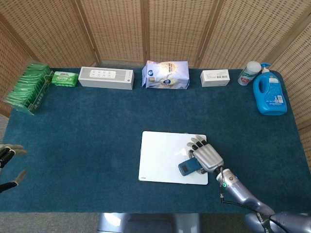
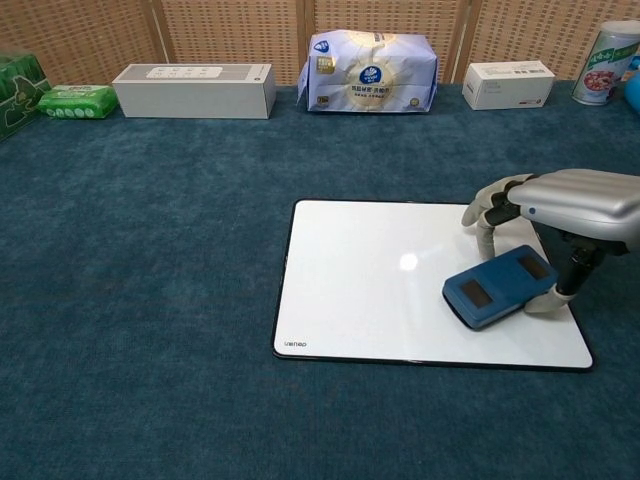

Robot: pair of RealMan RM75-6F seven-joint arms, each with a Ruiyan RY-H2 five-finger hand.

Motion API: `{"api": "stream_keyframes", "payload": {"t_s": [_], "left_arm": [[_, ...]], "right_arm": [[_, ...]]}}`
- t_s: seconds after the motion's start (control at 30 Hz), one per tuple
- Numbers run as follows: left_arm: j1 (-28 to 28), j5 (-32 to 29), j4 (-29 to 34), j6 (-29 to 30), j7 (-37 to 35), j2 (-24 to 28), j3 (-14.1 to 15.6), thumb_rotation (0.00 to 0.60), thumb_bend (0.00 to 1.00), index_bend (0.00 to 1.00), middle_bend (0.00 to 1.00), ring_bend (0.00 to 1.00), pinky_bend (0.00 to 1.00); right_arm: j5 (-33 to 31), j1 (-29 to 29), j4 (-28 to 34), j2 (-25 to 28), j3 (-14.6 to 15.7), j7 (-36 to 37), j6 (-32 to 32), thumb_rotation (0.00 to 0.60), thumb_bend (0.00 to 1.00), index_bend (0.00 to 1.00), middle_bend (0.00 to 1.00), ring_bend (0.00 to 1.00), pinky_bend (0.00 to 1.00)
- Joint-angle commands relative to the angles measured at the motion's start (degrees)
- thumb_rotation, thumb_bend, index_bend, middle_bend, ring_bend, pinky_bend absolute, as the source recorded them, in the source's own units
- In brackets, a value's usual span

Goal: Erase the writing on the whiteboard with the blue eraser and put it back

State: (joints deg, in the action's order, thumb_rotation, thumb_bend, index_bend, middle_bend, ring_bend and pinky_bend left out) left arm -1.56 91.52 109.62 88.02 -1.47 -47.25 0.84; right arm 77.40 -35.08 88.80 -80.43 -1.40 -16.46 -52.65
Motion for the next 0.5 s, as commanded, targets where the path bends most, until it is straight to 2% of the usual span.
{"api": "stream_keyframes", "payload": {"t_s": [0.03, 0.2, 0.5], "left_arm": [[0.0, 0.0, 0.0, 0.0, 0.0, 0.0, 0.0, 0.6, 0.36, 0.34, 0.3, 0.25, 0.2], [0.0, -0.2, 0.1, -0.1, 0.2, 0.1, 0.0, 0.6, 0.36, 0.34, 0.3, 0.25, 0.2], [-0.5, -0.1, 0.4, -0.7, 0.7, -0.1, -0.2, 0.6, 0.36, 0.34, 0.3, 0.25, 0.2]], "right_arm": [[0.2, -0.4, -0.9, -0.5, -0.5, 0.8, 0.2, 0.6, 0.15, 0.86, 0.18, 0.0, 0.0], [0.0, -0.8, -3.1, -1.4, -0.7, 2.3, 1.0, 0.6, 0.15, 0.86, 0.18, 0.0, 0.0], [0.1, 0.2, -3.8, -1.5, 0.6, 3.1, 0.8, 0.6, 0.15, 0.86, 0.18, 0.0, 0.0]]}}
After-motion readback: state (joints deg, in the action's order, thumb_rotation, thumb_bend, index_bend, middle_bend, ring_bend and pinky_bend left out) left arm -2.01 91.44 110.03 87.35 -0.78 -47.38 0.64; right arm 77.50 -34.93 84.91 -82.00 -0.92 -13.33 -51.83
